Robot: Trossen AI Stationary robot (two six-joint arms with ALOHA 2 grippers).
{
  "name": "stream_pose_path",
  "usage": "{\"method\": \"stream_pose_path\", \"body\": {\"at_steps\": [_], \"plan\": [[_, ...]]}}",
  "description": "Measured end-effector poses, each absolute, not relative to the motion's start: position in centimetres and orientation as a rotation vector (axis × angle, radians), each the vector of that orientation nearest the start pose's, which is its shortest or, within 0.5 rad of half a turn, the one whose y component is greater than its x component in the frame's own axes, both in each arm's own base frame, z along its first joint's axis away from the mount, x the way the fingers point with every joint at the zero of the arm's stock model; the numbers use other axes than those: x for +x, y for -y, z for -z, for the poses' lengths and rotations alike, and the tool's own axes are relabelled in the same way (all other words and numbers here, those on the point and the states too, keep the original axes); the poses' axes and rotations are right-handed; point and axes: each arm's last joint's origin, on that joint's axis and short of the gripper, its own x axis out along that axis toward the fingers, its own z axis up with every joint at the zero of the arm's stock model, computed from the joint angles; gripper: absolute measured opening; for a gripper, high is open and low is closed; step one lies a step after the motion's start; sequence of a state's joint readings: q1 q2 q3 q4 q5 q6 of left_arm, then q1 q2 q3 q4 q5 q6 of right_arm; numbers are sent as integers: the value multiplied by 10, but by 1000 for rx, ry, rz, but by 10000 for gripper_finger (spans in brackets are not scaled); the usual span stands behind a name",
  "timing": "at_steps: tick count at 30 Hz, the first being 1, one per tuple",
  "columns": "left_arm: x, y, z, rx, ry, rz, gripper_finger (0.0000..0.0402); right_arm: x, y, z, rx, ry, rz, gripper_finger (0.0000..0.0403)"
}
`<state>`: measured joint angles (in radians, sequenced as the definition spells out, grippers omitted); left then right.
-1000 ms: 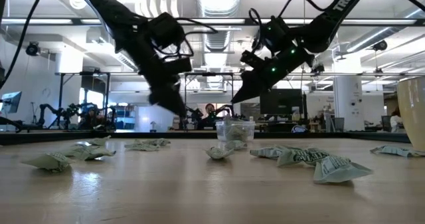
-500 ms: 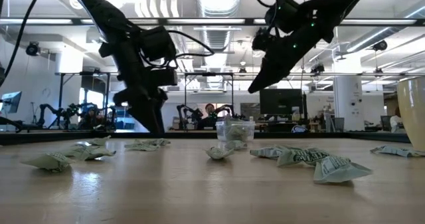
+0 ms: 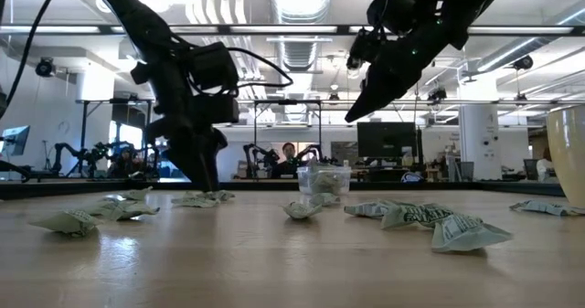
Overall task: Pick and place Stevia / Truvia into bins
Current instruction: Put the green stevia packet into the transparent bin
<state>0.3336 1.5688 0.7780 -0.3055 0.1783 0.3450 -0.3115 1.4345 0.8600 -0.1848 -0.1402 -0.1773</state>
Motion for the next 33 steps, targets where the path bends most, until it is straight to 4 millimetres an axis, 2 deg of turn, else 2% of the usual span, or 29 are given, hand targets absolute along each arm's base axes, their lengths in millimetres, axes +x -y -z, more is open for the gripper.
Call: {"method": "stream_pose_path", "body": {"at_steps": [10, 13, 20, 23, 29, 33], "plan": [[267, -87, -139, 21, -1105, 54, 141, 279, 86, -216, 19, -753, 104, 114], [267, -87, -140, 20, -1114, 53, 117, 279, 86, -216, 22, -755, 104, 115], [265, -87, -142, 32, -1116, 65, 13, 276, 85, -213, 34, -797, 100, 112], [265, -88, -146, 75, -1110, 35, 10, 276, 82, -211, 64, -815, 97, 109], [281, -98, -165, 225, -962, -141, 12, 277, 66, -206, 107, -794, -73, 114], [295, -104, -177, 331, -779, -208, 13, 282, 47, -198, 22, -735, -161, 112]]}}
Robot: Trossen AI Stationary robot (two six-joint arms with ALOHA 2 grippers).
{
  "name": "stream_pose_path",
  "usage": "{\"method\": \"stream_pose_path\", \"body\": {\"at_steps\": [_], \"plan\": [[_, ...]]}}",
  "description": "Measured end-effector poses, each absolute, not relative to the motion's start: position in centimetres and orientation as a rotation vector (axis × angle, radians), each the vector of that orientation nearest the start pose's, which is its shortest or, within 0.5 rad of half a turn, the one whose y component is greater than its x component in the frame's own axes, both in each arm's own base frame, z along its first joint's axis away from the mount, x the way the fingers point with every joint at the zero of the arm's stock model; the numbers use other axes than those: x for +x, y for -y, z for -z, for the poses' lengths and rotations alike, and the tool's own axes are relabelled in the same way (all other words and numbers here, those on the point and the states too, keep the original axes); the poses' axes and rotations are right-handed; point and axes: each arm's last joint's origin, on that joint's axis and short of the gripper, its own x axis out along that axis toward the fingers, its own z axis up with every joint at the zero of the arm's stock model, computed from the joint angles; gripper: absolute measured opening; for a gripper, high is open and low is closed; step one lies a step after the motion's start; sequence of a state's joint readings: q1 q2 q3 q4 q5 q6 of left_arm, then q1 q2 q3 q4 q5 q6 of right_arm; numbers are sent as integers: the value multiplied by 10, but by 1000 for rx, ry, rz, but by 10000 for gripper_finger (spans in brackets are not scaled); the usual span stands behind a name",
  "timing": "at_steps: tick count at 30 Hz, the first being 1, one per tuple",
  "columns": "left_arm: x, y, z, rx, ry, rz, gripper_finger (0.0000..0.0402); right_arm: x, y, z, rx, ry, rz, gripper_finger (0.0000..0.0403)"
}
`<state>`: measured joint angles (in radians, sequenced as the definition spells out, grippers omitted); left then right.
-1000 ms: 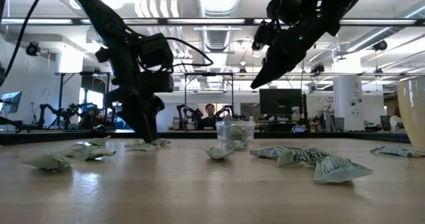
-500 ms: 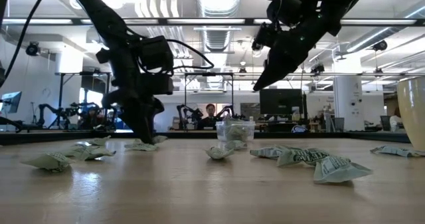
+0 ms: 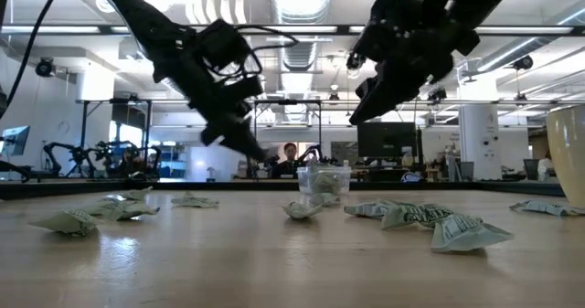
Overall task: Pick and place Stevia / Truvia into bins
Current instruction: Put the green stevia packet into the transparent bin
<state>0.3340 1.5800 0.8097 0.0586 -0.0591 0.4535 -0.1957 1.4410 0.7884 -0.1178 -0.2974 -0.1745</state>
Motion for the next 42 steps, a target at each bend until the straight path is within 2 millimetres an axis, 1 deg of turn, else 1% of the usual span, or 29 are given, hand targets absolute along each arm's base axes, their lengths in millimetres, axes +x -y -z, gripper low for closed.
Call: {"method": "stream_pose_path", "body": {"at_steps": [4, 7, 9, 13, 17, 19, 22, 26, 30, 37, 40, 42], "plan": [[303, -107, -186, 438, -655, -224, 13, 284, 29, -193, -119, -677, -259, 107], [308, -112, -197, 514, -560, -247, 13, 287, 18, -195, -162, -597, -291, 103], [310, -118, -204, 541, -504, -277, 13, 289, 10, -193, -193, -558, -316, 101], [309, -131, -213, 538, -454, -298, 13, 292, 2, -187, -230, -538, -350, 100], [309, -145, -217, 505, -419, -266, 13, 295, 2, -180, -231, -556, -345, 98], [311, -154, -214, 477, -430, -273, 13, 295, 2, -179, -231, -560, -345, 96], [320, -167, -205, 450, -447, -272, 13, 296, 3, -180, -232, -555, -344, 91], [339, -184, -192, 421, -469, -270, 13, 295, 3, -180, -220, -554, -339, 86], [359, -197, -182, 381, -544, -249, 13, 295, 3, -179, -205, -569, -337, 81], [382, -210, -171, 309, -681, -202, 13, 294, 3, -178, -202, -585, -338, 87], [386, -212, -172, 288, -722, -181, 13, 293, 3, -178, -197, -595, -339, 89], [387, -213, -175, 290, -711, -182, 13, 293, 3, -177, -195, -602, -339, 88]]}}
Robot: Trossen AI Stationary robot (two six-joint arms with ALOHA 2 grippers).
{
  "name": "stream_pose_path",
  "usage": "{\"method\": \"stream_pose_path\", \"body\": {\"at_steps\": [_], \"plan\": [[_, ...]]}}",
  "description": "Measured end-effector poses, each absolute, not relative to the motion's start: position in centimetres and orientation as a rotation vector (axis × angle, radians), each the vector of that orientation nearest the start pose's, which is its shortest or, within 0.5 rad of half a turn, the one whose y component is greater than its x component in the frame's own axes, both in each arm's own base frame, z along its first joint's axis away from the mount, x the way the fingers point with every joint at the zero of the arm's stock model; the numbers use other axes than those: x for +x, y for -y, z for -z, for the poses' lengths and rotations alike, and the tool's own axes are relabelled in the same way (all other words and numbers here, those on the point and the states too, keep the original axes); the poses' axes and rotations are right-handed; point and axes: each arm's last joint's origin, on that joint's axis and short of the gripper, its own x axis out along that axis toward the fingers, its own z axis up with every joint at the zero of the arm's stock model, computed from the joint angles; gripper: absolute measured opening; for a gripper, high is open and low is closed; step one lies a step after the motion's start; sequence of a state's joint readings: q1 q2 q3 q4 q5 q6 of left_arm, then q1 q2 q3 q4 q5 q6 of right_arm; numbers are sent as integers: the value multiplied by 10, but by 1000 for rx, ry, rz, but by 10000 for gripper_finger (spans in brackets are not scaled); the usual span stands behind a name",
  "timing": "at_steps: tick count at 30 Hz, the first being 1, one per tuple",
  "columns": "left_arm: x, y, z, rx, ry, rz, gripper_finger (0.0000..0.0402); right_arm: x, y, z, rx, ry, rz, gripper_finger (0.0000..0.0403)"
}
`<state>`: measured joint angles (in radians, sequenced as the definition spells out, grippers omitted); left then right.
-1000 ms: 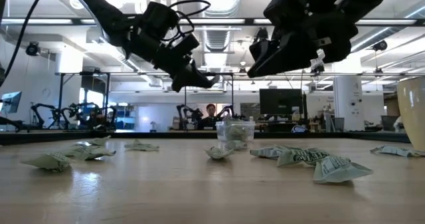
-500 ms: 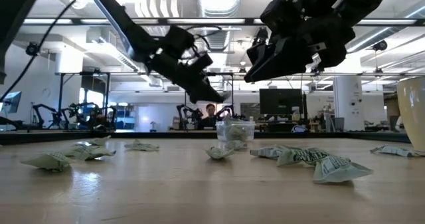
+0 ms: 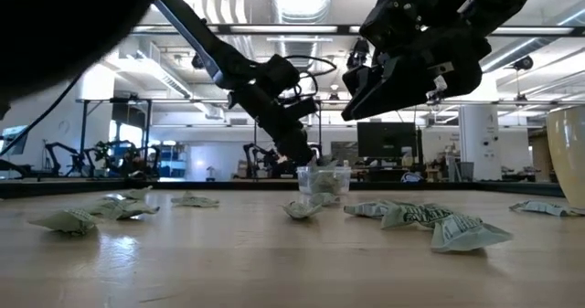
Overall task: Pick and place Stevia / Truvia into bins
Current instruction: Put the green stevia packet into the transparent bin
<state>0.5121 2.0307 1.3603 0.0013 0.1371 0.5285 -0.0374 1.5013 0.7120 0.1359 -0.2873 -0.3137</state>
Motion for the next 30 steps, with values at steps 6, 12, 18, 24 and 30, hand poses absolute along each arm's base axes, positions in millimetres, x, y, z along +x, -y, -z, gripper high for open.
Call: {"method": "stream_pose_path", "body": {"at_steps": [6, 12, 18, 24, 30], "plan": [[387, -213, -178, 272, -704, -192, 13, 292, 3, -177, -187, -609, -338, 79], [386, -211, -177, 250, -701, -155, 23, 292, 3, -177, -185, -609, -337, 75], [386, -210, -176, 222, -694, -129, 95, 292, 3, -177, -169, -612, -332, 81], [379, -207, -176, 182, -765, -111, 171, 293, 3, -173, -147, -627, -327, 87], [354, -191, -192, 87, -914, -24, 207, 302, 3, -152, -161, -648, -335, 88]]}}
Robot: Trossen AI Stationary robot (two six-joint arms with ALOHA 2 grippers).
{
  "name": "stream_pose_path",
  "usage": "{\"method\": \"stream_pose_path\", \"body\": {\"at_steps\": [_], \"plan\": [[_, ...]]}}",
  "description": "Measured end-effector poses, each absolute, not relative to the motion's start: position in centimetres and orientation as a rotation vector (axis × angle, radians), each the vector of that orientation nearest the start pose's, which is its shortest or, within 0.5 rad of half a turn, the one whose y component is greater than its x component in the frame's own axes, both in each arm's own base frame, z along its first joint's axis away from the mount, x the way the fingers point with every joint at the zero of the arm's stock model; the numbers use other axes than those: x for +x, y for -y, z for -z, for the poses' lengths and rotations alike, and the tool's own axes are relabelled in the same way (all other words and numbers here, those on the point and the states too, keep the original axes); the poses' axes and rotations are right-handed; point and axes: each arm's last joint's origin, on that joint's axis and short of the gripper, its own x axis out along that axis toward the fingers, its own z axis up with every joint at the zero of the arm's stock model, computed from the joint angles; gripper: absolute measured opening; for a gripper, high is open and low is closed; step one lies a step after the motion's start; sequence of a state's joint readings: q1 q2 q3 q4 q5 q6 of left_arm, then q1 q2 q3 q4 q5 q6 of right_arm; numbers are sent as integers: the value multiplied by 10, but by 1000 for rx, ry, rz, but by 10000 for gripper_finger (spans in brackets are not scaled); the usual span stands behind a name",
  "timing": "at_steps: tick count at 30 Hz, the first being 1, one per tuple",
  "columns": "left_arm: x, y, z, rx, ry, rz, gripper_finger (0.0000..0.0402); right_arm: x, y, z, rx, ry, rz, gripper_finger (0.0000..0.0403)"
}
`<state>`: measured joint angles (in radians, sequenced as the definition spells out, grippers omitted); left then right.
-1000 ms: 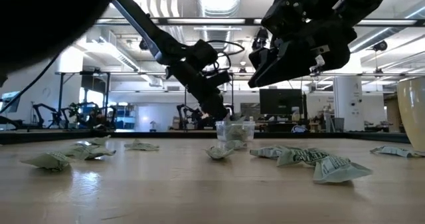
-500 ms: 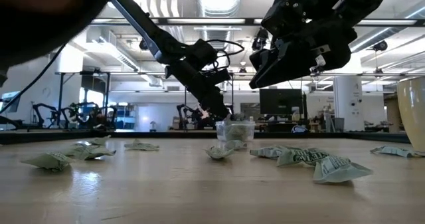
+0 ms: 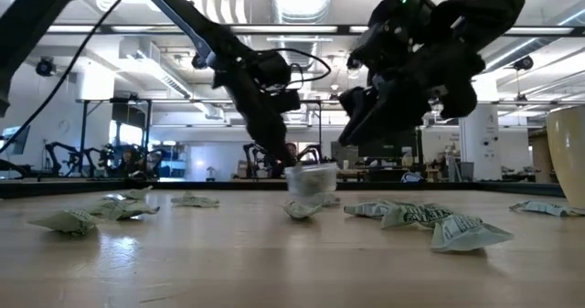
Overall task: Pick and place Stevia / Truvia into bins
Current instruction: Put the green stevia packet into the transparent bin
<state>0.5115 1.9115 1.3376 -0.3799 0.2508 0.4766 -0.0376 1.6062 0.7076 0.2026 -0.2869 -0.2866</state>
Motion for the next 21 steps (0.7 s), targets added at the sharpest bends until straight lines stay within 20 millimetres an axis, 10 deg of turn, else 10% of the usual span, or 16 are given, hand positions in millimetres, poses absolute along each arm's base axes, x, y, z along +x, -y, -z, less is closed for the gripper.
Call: {"method": "stream_pose_path", "body": {"at_steps": [21], "plan": [[247, -112, -227, 195, -612, -34, 211, 326, 18, -124, -183, -776, -192, 141]]}}
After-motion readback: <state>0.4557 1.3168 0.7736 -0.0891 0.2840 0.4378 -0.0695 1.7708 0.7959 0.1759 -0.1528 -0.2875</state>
